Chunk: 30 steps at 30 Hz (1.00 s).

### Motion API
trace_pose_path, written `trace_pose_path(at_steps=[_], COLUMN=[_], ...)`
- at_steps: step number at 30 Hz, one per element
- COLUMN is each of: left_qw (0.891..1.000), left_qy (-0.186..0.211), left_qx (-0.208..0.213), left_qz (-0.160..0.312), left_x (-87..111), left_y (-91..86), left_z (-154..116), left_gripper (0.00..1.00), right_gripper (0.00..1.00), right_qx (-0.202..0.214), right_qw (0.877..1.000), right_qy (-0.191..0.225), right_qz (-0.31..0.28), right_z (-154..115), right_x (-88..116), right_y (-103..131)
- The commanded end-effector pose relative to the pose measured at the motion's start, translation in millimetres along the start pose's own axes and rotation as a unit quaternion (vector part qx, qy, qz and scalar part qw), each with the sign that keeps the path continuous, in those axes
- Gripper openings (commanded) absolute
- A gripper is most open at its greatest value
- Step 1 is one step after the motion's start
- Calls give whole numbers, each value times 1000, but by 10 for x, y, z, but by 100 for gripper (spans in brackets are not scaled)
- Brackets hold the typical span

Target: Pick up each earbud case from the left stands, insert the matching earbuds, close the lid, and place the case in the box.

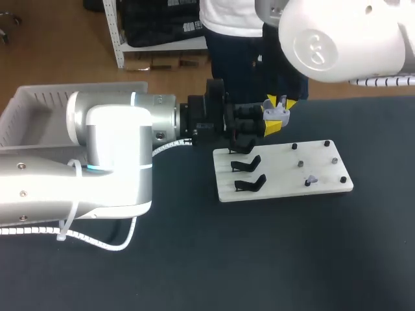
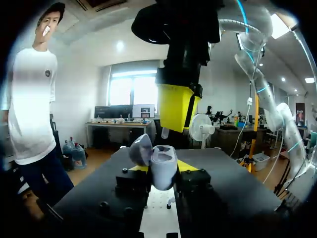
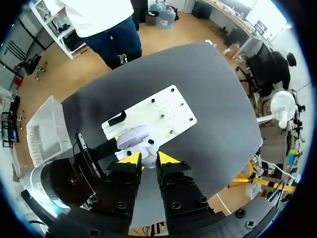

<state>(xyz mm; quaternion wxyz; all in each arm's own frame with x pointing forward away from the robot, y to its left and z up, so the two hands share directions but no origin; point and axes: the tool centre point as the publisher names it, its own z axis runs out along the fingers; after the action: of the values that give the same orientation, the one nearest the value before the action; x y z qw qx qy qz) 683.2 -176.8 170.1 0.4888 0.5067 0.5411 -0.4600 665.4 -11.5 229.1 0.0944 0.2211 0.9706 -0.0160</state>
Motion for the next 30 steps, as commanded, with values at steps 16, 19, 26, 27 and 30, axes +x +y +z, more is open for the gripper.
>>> trace_pose_path(at_steps=[16,19,26,27,30], left_qw=[1000,1000,1000,1000,1000], left_qy=[-5,-5,-5,-5,-5], left_qx=[-4,-4,-4,-4,-4], left_qz=[2,2,2,2,2], left_x=[20,20,20,20,20], left_y=[-13,-13,-13,-13,-13], left_z=[4,4,4,4,4], left_gripper=[0,0,0,0,0], right_gripper=[0,0,0,0,0], right_qx=[11,11,12,12,13], right_qw=[1000,1000,1000,1000,1000], right_qy=[2,3,3,3,2], right_qz=[-3,-4,-6,-6,-6], right_z=[116,125,133,134,137], right_x=[-24,-28,-34,-36,-41], right_y=[15,20,35,36,40])
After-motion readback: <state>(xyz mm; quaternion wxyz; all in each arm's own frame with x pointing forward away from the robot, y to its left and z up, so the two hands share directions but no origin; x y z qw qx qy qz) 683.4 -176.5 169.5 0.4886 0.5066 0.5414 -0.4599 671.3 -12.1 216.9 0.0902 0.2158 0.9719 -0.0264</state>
